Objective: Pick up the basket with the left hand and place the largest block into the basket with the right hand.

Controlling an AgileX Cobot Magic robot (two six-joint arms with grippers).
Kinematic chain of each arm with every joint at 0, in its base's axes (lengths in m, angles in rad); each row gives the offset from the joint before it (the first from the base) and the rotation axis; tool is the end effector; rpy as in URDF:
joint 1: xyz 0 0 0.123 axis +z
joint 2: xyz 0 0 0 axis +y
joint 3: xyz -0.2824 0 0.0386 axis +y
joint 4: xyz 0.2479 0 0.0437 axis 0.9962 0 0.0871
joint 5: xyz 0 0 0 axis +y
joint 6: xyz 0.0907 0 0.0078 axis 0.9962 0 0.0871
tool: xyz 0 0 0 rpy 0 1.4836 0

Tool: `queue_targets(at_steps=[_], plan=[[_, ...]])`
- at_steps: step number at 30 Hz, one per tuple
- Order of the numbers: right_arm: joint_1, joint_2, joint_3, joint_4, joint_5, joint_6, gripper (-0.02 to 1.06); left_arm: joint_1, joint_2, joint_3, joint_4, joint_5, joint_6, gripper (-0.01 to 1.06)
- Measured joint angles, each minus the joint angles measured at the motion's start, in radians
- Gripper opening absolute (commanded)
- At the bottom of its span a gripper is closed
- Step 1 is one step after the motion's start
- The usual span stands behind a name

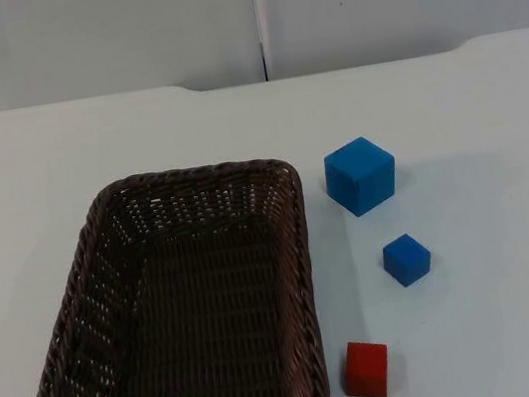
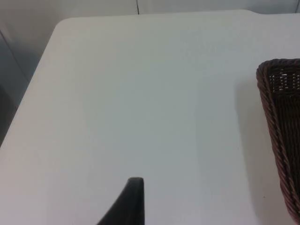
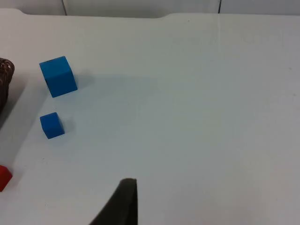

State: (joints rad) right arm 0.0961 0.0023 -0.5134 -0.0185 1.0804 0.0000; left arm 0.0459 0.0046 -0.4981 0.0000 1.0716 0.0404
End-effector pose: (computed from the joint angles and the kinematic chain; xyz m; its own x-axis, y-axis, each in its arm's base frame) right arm -0.0067 -0.0021 0.2793 -0.4607 -0.0532 -0.8860 -0.0856 0.9962 -0.0153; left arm -0.0044 -0.0002 0.2758 -0.4724 0.0187 -0.8812 -0.0268 0.9990 0.0356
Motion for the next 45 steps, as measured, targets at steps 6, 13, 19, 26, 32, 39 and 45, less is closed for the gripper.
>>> queue_targets(at_steps=[6, 13, 19, 26, 32, 39, 45], plan=[[0.000, 0.000, 0.000, 0.000, 0.000, 0.000, 1.05, 0.000, 0.000, 0.000, 0.007, 0.000, -0.022, 1.05], [0.000, 0.000, 0.000, 0.000, 0.000, 0.000, 1.05, 0.000, 0.000, 0.000, 0.007, 0.000, -0.022, 1.05], [0.000, 0.000, 0.000, 0.000, 0.000, 0.000, 1.05, 0.000, 0.000, 0.000, 0.000, 0.000, -0.003, 1.05], [0.000, 0.000, 0.000, 0.004, 0.000, 0.000, 1.05, 0.000, 0.002, -0.019, -0.007, -0.006, 0.011, 1.05], [0.000, 0.000, 0.000, 0.004, 0.000, 0.000, 1.05, 0.000, 0.090, -0.066, -0.009, -0.045, 0.012, 1.05], [0.000, 0.000, 0.000, 0.004, 0.000, 0.000, 1.05, 0.000, 0.134, -0.067, -0.031, -0.069, 0.013, 1.05], [0.000, 0.000, 0.000, 0.004, 0.000, 0.000, 1.05, 0.000, 0.167, -0.067, -0.087, -0.084, 0.014, 1.05]])
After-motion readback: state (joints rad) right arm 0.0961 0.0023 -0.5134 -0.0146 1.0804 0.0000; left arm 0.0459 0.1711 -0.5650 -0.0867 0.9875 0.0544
